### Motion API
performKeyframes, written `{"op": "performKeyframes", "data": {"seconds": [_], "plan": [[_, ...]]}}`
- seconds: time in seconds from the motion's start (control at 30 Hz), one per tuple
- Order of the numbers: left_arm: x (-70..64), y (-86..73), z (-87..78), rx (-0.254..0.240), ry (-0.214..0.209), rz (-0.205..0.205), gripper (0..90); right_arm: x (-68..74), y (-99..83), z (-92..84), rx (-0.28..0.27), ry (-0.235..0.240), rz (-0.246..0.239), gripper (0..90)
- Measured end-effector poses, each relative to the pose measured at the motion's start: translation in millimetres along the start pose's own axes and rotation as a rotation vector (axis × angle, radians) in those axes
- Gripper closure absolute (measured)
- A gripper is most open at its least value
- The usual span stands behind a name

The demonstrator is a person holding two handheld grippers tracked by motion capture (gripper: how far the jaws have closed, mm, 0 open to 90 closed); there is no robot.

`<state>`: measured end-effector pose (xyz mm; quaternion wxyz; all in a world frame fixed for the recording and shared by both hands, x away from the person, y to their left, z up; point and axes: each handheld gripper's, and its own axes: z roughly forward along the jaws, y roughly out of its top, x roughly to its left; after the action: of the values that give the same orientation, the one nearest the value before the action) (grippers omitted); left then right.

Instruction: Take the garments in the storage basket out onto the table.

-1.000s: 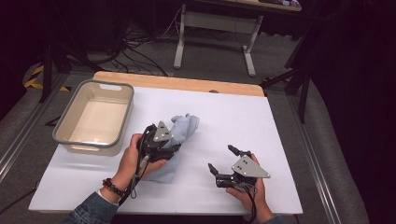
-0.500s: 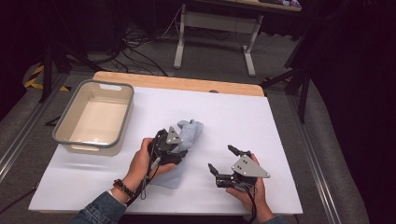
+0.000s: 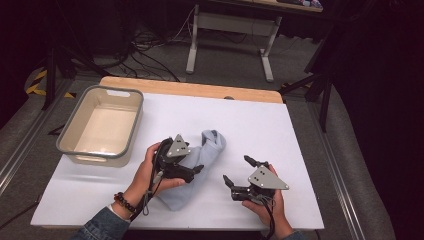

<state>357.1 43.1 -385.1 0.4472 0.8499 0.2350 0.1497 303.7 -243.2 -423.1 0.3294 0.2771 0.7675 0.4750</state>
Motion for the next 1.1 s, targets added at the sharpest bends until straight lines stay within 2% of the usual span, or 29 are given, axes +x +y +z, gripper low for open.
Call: {"op": "performKeyframes", "data": {"seconds": [0.03, 0.13, 0.23, 0.33, 0.43, 0.5, 0.63, 0.77, 0.83, 1.0, 1.1], "plan": [[0.9, -0.7, -4.2, -0.011, 0.014, -0.002, 16.9, 0.1, 0.1, 0.0, 0.000, 0.000, 0.001, 10.8], [6.8, -5.2, -15.2, -0.032, 0.018, -0.017, 17.1, 0.4, 0.1, 0.2, 0.001, 0.001, 0.002, 10.8], [13.5, -14.3, -17.8, -0.010, 0.027, -0.020, 18.5, 0.4, -0.1, 0.6, 0.004, 0.004, 0.006, 10.9], [19.2, -23.9, -12.9, 0.030, 0.033, -0.012, 20.8, 0.4, -0.1, 1.6, 0.011, 0.004, 0.013, 11.9], [27.1, -33.1, -2.6, 0.056, -0.017, -0.042, 21.1, 1.8, 0.4, 4.0, 0.031, 0.028, 0.035, 16.2], [31.4, -39.4, 6.6, 0.085, -0.049, -0.065, 20.9, 3.3, -1.0, 8.8, 0.077, 0.054, 0.051, 20.0], [34.5, -47.8, 18.1, 0.130, -0.113, -0.070, 21.1, 2.3, -8.1, 19.7, 0.179, 0.065, 0.097, 24.4], [36.7, -51.9, 20.0, 0.129, -0.148, -0.074, 32.1, -5.7, -14.2, 26.9, 0.229, 0.102, 0.173, 32.1], [35.8, -53.8, 22.3, 0.143, -0.151, -0.074, 33.6, -7.6, -16.2, 30.8, 0.252, 0.115, 0.193, 36.3], [37.7, -59.0, 28.7, 0.167, -0.171, -0.097, 35.4, -7.1, -21.0, 43.0, 0.318, 0.152, 0.200, 52.2], [39.1, -62.4, 33.1, 0.187, -0.197, -0.112, 39.8, -8.4, -22.4, 46.8, 0.334, 0.174, 0.208, 61.9]]}}
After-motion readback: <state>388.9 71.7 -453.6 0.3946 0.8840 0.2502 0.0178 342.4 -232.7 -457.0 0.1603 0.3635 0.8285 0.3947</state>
